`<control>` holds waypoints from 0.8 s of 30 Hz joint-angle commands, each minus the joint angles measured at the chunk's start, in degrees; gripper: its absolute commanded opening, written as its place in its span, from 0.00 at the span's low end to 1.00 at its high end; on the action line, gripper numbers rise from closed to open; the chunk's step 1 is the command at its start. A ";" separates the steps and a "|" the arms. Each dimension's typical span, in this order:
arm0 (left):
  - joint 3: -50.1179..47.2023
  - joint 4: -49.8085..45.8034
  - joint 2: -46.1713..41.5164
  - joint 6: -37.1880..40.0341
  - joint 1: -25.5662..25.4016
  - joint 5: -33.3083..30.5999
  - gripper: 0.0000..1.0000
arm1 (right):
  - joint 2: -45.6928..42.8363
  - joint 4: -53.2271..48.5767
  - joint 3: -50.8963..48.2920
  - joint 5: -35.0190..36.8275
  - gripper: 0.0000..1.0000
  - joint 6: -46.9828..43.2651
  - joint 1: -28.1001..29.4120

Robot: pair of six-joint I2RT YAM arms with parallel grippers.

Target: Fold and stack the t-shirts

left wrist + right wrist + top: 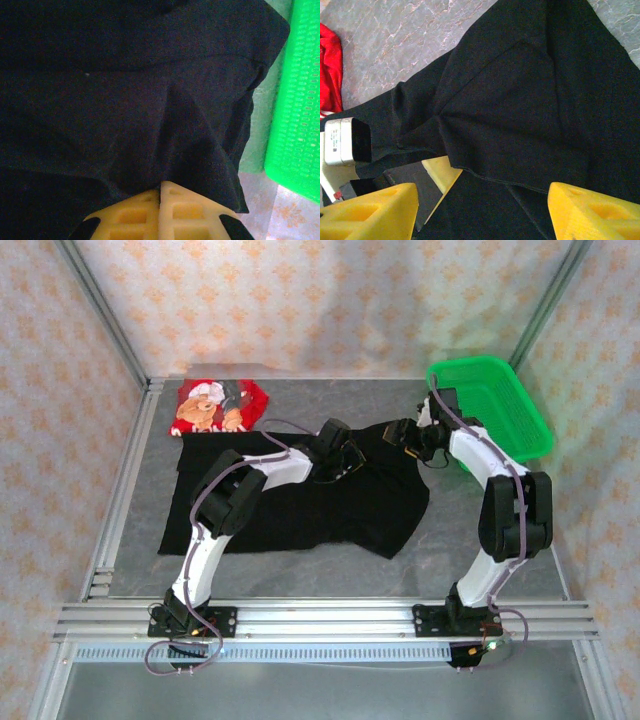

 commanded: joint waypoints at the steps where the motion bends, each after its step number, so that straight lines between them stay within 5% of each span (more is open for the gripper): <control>1: -1.22 -1.57 -1.61 1.23 0.26 -1.65 0.00 | -2.39 0.66 -0.90 1.10 0.69 -0.97 -0.49; 24: -8.40 -4.66 -13.68 5.81 1.32 -1.94 0.00 | -2.78 0.30 -1.65 0.95 0.69 -0.40 -0.57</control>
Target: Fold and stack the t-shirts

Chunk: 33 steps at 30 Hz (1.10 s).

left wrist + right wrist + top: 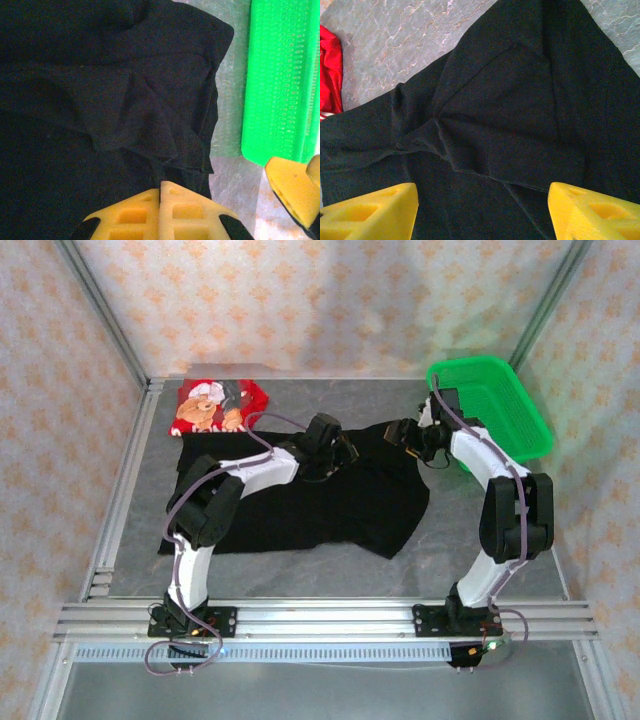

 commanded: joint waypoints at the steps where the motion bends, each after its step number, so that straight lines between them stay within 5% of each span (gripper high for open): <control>1: -0.78 -2.97 -1.67 2.54 0.61 -0.76 0.00 | -2.37 0.50 -1.73 0.62 0.70 -0.25 -0.31; 3: -0.89 -1.27 0.07 2.02 0.72 1.15 0.02 | -2.25 1.34 -2.51 0.03 0.70 0.27 -0.30; 7: -1.41 2.28 2.69 1.23 0.65 1.79 0.39 | -2.04 1.93 -3.18 -0.52 0.69 0.66 -0.31; 11: -0.09 3.49 5.41 1.49 0.81 1.32 0.53 | -2.28 1.69 -3.19 -0.56 0.70 0.04 -0.33; 22: 4.94 5.77 10.73 0.53 1.04 0.47 0.53 | -1.88 1.30 -3.27 -0.91 0.70 -0.39 -0.32; 33: 7.64 5.83 12.71 -0.42 0.75 1.62 0.40 | -1.66 1.84 -3.85 -0.91 0.69 -0.23 -0.30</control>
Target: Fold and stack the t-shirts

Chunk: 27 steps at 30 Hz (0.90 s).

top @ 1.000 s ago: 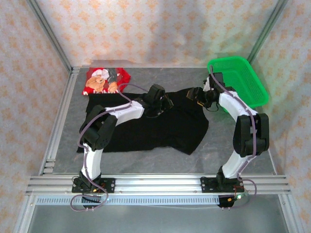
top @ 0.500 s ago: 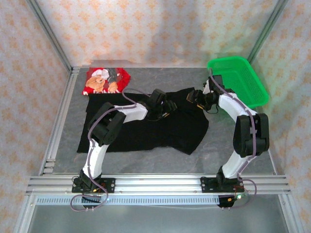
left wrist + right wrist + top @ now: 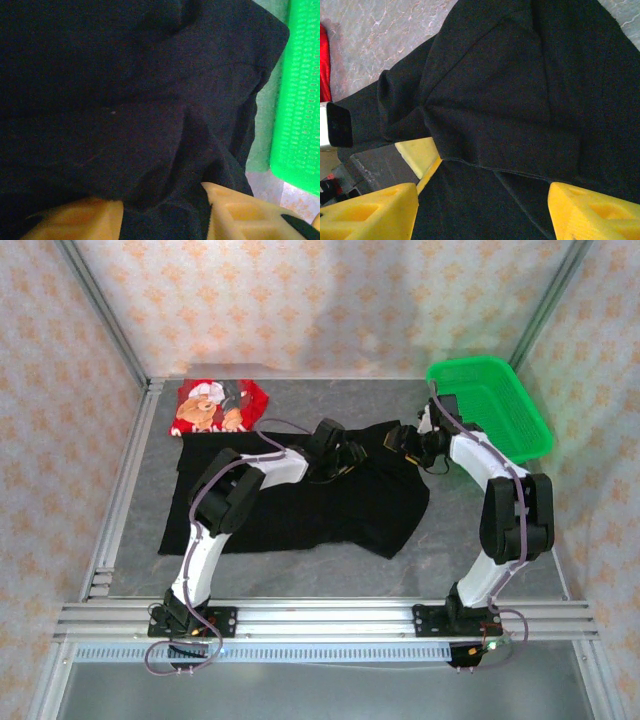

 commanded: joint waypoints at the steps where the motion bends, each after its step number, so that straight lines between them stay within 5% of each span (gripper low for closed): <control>1: 1.96 1.29 1.36 -0.51 0.09 -0.06 0.38 | -1.20 1.17 -1.04 -0.46 0.70 -0.44 -0.31; 16: 0.58 -0.17 1.24 -1.22 0.31 -0.28 0.00 | -2.94 0.78 -1.99 -0.02 0.70 -0.72 -0.31; 27: -3.34 -4.29 -7.49 1.74 0.93 -0.28 0.00 | -4.68 -0.77 -1.90 1.74 0.71 -1.13 -0.32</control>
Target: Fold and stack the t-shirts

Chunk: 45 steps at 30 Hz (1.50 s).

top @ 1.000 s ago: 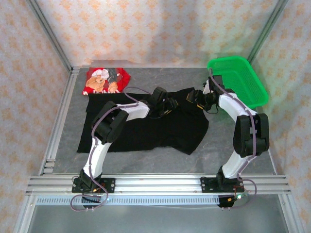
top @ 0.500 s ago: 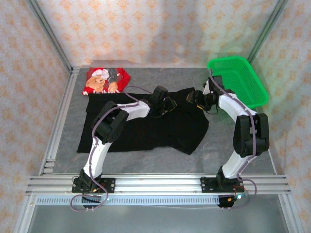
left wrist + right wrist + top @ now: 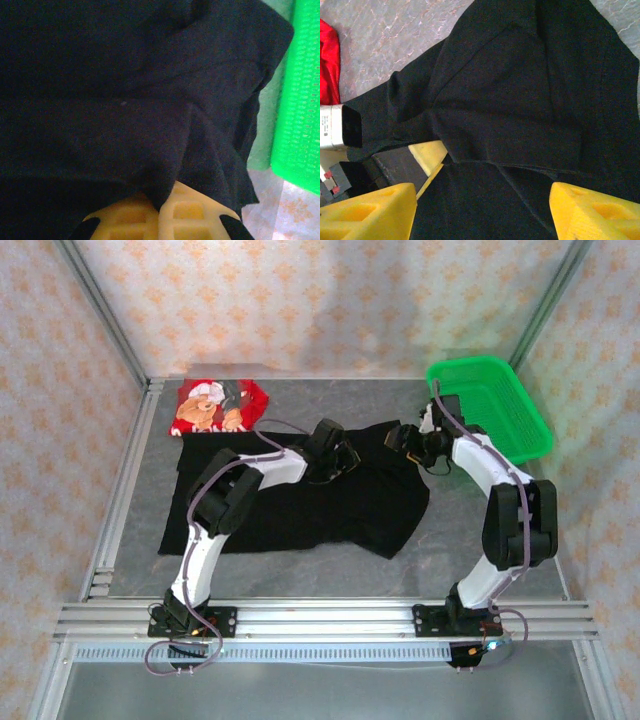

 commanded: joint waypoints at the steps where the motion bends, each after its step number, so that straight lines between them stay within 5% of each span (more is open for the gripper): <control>1: -2.01 -2.87 -6.28 2.38 0.83 -0.44 0.00 | -1.91 -1.57 -0.68 1.56 0.71 -1.07 -0.31; 20: -12.64 -8.36 -17.20 3.99 1.64 1.37 0.00 | -1.25 -3.42 -4.84 -1.07 0.70 1.23 -0.33; 34: -11.96 -7.59 -16.44 1.93 1.54 1.37 0.00 | -2.76 10.43 -14.94 -7.75 0.56 5.02 -0.32; 45: -9.62 -7.54 -14.13 2.06 1.72 2.20 0.00 | -0.60 20.91 -16.48 -8.89 0.56 6.03 -0.06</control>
